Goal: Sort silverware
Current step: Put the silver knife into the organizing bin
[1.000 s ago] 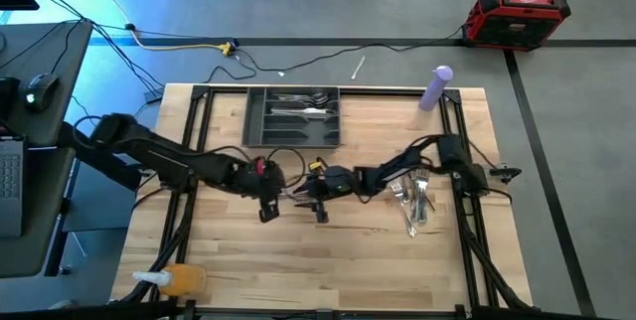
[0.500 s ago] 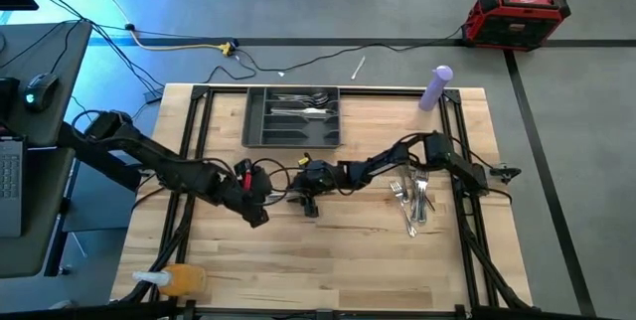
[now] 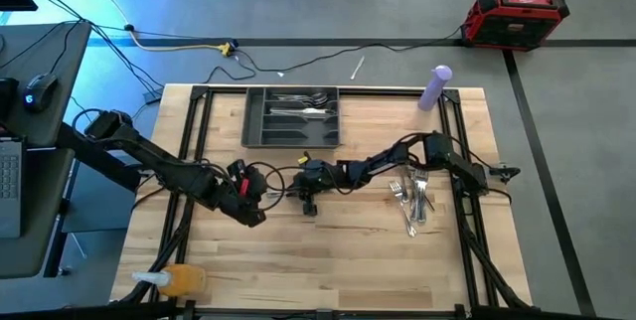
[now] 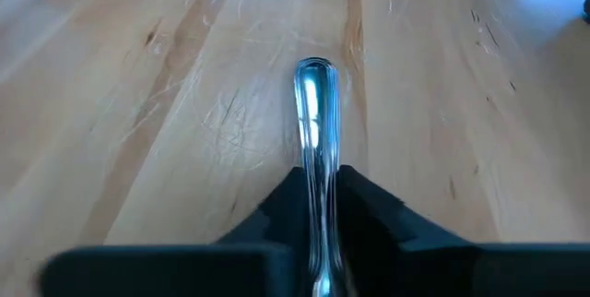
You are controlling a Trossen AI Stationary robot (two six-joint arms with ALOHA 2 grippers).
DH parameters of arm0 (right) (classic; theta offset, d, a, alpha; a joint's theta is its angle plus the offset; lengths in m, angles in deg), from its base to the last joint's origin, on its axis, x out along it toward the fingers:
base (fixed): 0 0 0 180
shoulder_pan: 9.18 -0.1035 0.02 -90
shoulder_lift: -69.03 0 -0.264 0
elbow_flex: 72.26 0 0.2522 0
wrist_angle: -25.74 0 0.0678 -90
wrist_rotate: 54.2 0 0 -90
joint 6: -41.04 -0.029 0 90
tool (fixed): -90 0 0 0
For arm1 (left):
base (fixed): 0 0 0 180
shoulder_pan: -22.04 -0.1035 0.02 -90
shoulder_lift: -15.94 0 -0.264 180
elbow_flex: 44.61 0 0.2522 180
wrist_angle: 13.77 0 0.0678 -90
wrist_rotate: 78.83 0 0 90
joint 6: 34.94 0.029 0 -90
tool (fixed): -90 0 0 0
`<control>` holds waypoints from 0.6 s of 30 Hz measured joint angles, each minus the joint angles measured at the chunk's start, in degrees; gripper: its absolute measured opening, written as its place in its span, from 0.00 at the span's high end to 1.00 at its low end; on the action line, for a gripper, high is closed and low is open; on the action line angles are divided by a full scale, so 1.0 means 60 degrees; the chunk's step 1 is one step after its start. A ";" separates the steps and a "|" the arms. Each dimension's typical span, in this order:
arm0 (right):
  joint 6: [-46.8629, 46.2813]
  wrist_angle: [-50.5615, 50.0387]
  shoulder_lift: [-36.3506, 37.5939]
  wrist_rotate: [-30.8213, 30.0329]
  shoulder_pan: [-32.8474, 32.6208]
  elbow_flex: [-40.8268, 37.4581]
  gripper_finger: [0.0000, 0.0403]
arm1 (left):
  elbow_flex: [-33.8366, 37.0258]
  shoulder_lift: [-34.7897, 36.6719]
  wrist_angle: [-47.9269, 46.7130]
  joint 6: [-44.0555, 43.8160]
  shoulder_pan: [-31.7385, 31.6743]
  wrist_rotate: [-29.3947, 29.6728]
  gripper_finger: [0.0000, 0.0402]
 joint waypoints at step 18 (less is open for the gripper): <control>0.0612 -0.2479 0.2879 -0.0333 0.0154 -0.0131 0.99 | 0.1015 -0.0044 0.2805 0.2156 -0.0865 -0.0038 0.56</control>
